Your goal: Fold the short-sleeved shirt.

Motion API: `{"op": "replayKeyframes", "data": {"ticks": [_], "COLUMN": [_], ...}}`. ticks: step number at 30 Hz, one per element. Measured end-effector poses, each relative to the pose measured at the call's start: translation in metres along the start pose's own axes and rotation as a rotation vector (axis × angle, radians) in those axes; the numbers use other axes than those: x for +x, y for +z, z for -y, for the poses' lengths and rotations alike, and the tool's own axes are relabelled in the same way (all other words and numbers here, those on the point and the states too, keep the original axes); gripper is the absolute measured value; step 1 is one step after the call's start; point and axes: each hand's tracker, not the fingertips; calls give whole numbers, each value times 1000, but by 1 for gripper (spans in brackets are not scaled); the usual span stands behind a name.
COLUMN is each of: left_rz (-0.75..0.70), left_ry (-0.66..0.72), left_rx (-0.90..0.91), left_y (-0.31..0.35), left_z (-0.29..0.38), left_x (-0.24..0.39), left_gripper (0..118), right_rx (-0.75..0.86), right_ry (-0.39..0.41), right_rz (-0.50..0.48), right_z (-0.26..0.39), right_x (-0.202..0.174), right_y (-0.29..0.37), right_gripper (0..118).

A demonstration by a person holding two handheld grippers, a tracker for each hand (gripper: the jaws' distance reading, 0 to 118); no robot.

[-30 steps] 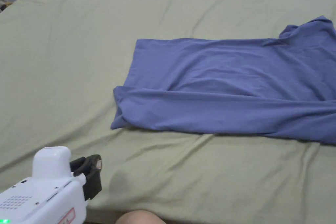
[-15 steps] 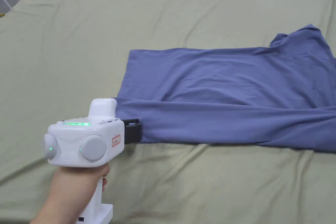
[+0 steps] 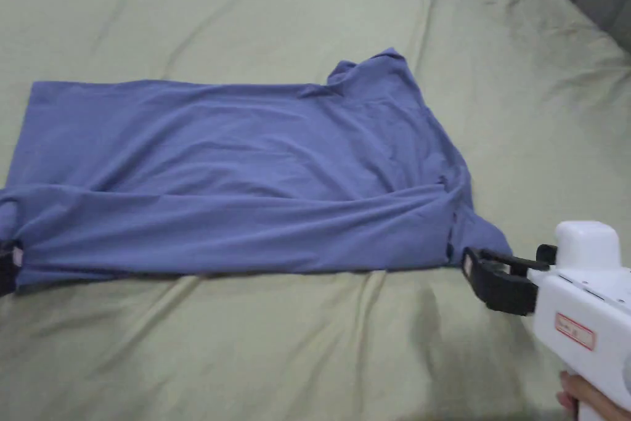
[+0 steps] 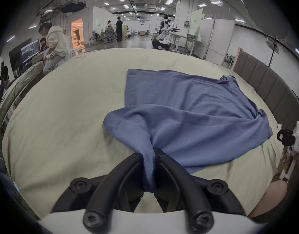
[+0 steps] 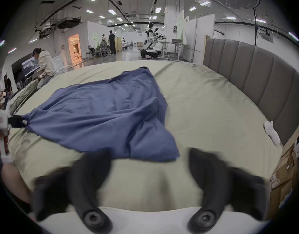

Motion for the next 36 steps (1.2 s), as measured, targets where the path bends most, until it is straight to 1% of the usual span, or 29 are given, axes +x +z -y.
{"op": "replayKeyframes", "data": {"ticks": [1, 3, 4, 5, 6, 7, 8, 9, 10, 12, 13, 15, 16, 17, 18, 19, 22, 27, 33, 36], "left_rz": [3, -4, -7, -8, -10, -9, -4, 16, 11, 25, 26, 34, 40, 50, 58, 61, 77, 118, 115, 117], "left_ry": [-2, -19, -32, -39, -42, -41, -33, -9, 4, 25, 27, 29, 30, 27, 24, 21, 10, 41, -9, -12], "left_rx": [-6, -15, -23, -28, -35, -45, -56, -65, -65, -62, -59, -43, -30, -19, -7, 3, 9, -20, -77, -111], "left_y": [-1, -1, -3, -4, -5, -6, -7, -6, -6, -1, 3, 11, 19, 27, 34, 42, 63, 96, 119, 117], "left_z": [0, -1, 0, 1, 0, 0, 0, 0, -1, -3, -5, -9, -12, -14, -17, -19, -21, 2, 60, 82], "left_x": [2, 6, 8, 10, 11, 10, 9, 7, 4, 1, 1, -2, -2, -3, -6, -7, -14, -31, -32, -32], "left_gripper": [9, 9, 9, 9, 9, 9, 9, 9, 9, 9, 9, 9, 9, 9, 9, 9, 9, 9, 9, 9], "right_rx": [-14, -11, -24, -56, -123, -162, -185, -162, -149, -154, -156, -118, -74, -38, -15, -8, -8, -51, -112, -139], "right_ry": [-18, -58, -75, -96, -101, -124, -176, -248, -209, -150, -144, -99, -98, -123, -159, -165, -83, -84, -35, -45], "right_rz": [-3, -21, -7, 8, -6, -7, -47, -113, -70, -110, -106, -77, -67, -76, -120, -140, -99, -152, -132, -111], "right_z": [-6, -15, -18, -19, -18, -17, -14, -12, -14, -15, -14, -16, -18, -21, -24, -28, -31, -4, 48, 66], "right_x": [5, 13, 18, 22, 27, 29, 31, 31, 29, 22, 21, 18, 21, 24, 30, 30, 29, 27, 19, 25], "right_y": [-13, -34, -48, -59, -71, -78, -83, -81, -76, -66, -62, -47, -34, -23, -10, 2, 34, 75, 102, 95], "right_gripper": [117, 115, 110, 93, 47, 10, 9, 9, 9, 9, 9, 9, 9, 9, 9, 9, 9, 9, 9, 9]}}
